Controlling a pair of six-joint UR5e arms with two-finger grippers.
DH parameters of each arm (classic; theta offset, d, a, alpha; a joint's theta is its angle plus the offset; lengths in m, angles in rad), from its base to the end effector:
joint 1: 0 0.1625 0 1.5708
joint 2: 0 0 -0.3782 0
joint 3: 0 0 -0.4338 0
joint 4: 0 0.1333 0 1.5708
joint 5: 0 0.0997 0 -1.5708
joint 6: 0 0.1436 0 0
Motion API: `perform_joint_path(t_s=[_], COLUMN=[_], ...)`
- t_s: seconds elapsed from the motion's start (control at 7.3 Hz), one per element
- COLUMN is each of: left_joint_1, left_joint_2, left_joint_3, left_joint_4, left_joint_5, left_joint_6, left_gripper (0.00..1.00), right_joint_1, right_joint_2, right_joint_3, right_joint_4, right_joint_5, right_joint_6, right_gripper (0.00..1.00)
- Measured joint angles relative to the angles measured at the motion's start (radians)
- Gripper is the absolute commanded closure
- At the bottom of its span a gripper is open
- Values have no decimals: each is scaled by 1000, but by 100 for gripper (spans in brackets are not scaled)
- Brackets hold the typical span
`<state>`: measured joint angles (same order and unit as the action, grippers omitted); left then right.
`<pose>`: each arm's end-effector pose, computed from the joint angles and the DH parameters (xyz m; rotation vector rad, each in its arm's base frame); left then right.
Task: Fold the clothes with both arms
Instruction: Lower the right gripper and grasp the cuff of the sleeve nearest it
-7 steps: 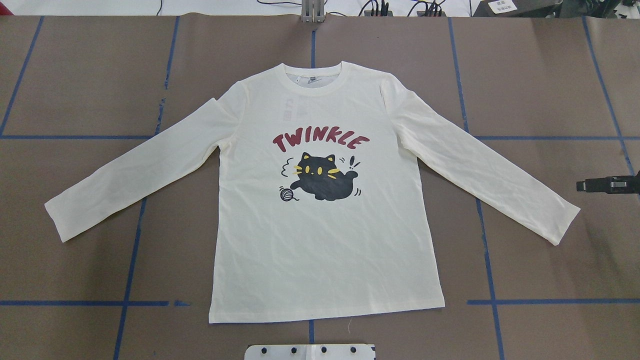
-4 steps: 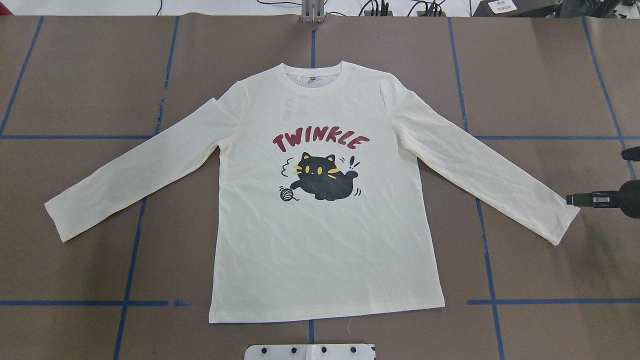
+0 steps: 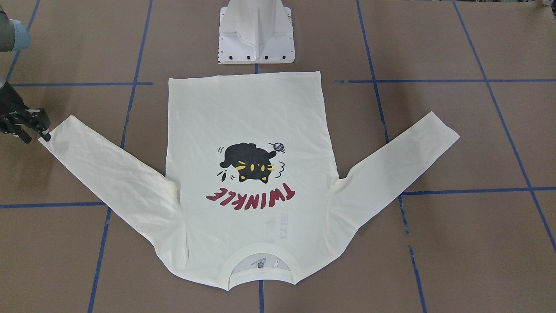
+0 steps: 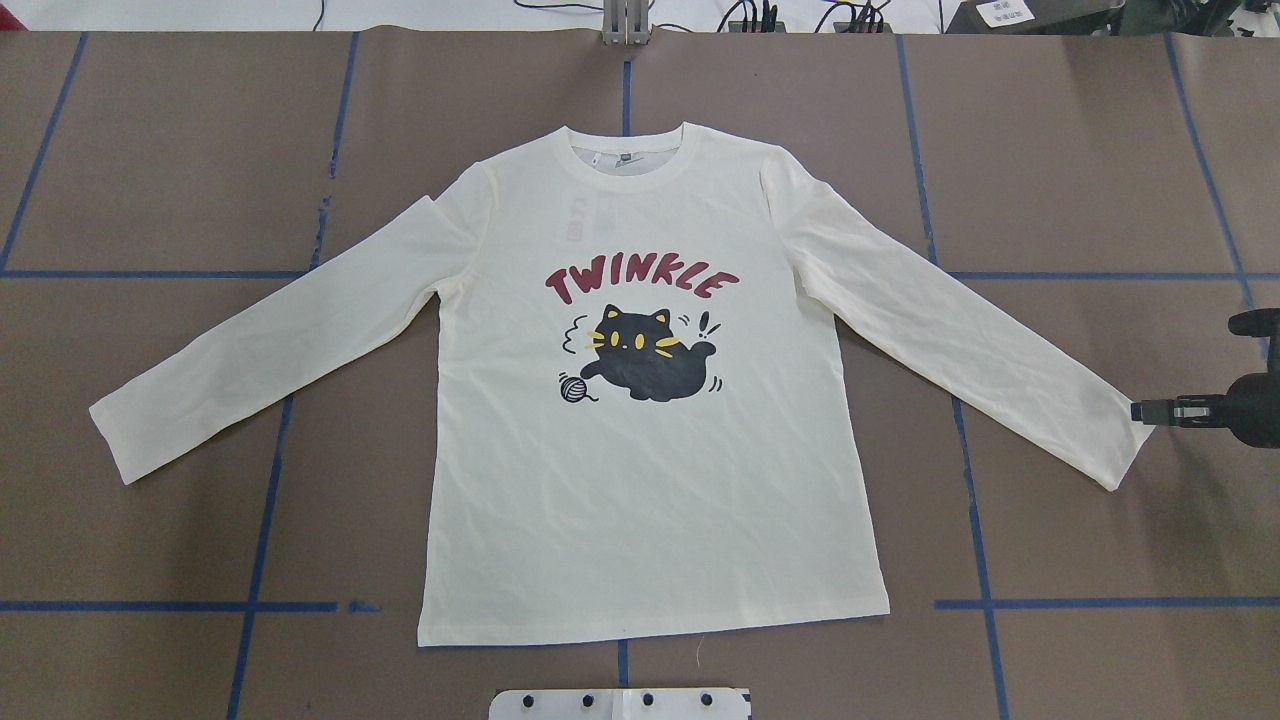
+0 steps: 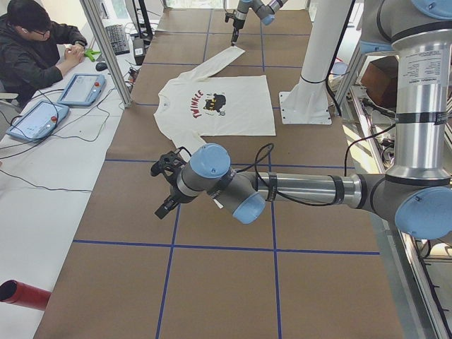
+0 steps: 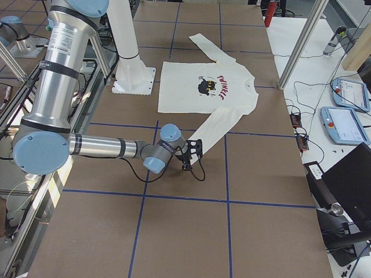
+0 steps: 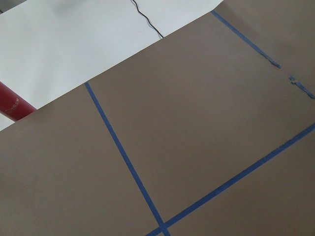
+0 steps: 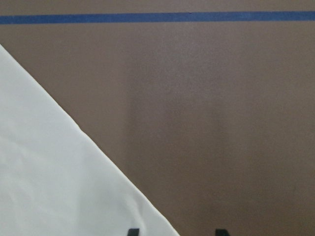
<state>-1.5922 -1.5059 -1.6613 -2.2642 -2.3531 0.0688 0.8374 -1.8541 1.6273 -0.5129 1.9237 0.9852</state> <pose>-0.0439 -0.5504 0.5398 0.7152 0.7170 0.3243 -0.2616 -0.4154 0.6404 0.2851 -0.8392 0.0885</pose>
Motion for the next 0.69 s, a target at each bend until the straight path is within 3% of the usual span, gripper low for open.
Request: perform_joint_path(t_s=[0.14,0.27,0.41,0.69], left_joint_1=[-1,-1,-2,-3], left_joint_2=[1,1,1,5], left_joint_3=[0,0,0,-2], left_joint_4=[0,0,0,-1], left_joint_5=[0,0,0,0], left_joint_6=[0,0,0,0], left_gripper=[0,0,0,0], right_joint_1=[-7,-12,-16,-19], right_joint_2=[1,1,1,3], right_joint_3=[-3,-4,-4,-2], right_joint_4=[0,1,1,2], right_joint_5=[-1,-2,-2,-3], right_joint_6=[1,1,1,-3], right_gripper=[60,89,100,100])
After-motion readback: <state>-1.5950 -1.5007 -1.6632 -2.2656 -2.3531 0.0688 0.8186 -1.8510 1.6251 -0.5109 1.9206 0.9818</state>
